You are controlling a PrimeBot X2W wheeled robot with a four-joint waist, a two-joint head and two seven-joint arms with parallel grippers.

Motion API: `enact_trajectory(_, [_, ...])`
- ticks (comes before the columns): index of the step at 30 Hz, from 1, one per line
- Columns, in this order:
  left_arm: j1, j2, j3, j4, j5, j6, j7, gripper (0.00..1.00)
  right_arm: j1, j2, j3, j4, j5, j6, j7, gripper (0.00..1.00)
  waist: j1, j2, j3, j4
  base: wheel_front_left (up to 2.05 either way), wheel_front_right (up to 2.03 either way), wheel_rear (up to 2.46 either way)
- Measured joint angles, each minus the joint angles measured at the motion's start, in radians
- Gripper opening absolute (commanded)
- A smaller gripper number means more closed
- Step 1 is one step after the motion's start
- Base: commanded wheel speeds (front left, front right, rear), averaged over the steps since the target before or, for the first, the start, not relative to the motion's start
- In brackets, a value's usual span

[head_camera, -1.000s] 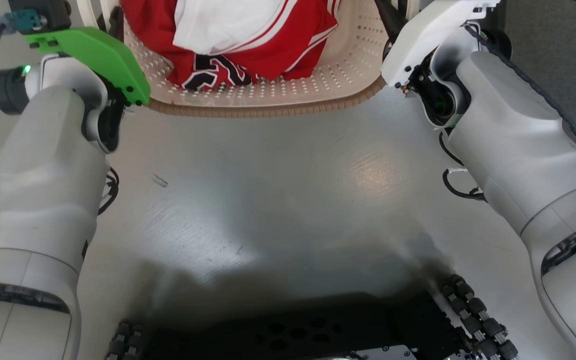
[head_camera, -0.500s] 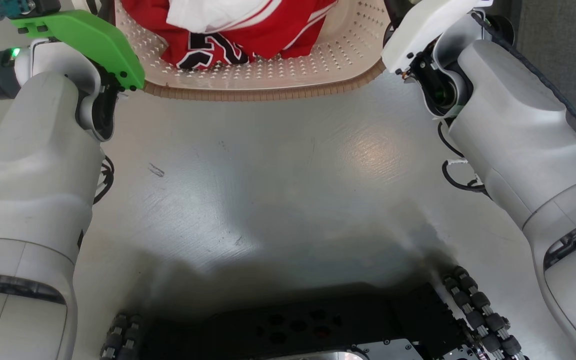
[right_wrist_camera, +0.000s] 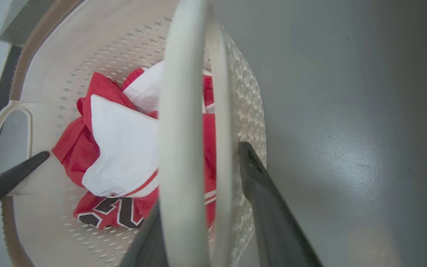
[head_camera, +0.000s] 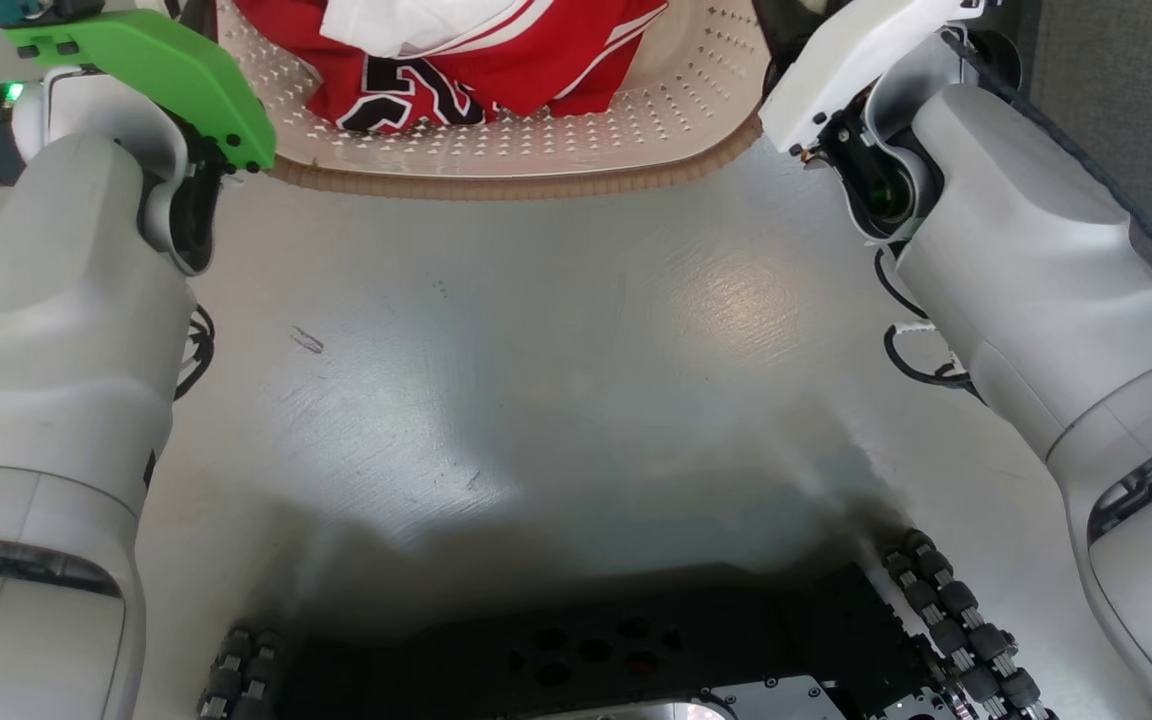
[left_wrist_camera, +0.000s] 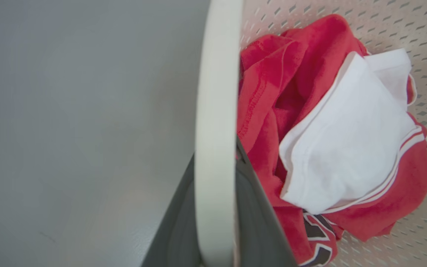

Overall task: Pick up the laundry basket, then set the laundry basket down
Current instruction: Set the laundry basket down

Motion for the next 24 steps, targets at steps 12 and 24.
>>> enact_trajectory(12, [-0.006,0.004,-0.007,0.061,0.005,-0.004,0.023,1.00,-0.002,0.013,0.023,0.018,0.009,0.011,-0.003,1.00,0.0001,0.0000,-0.009,-0.006,0.00,0.00,0.00])
enact_trajectory(24, [-0.004,0.006,-0.008,0.097,0.005,-0.015,-0.005,1.00,-0.007,0.014,0.032,0.048,0.018,0.011,-0.024,1.00,0.0001,0.0000,-0.043,-0.013,0.00,0.00,0.00])
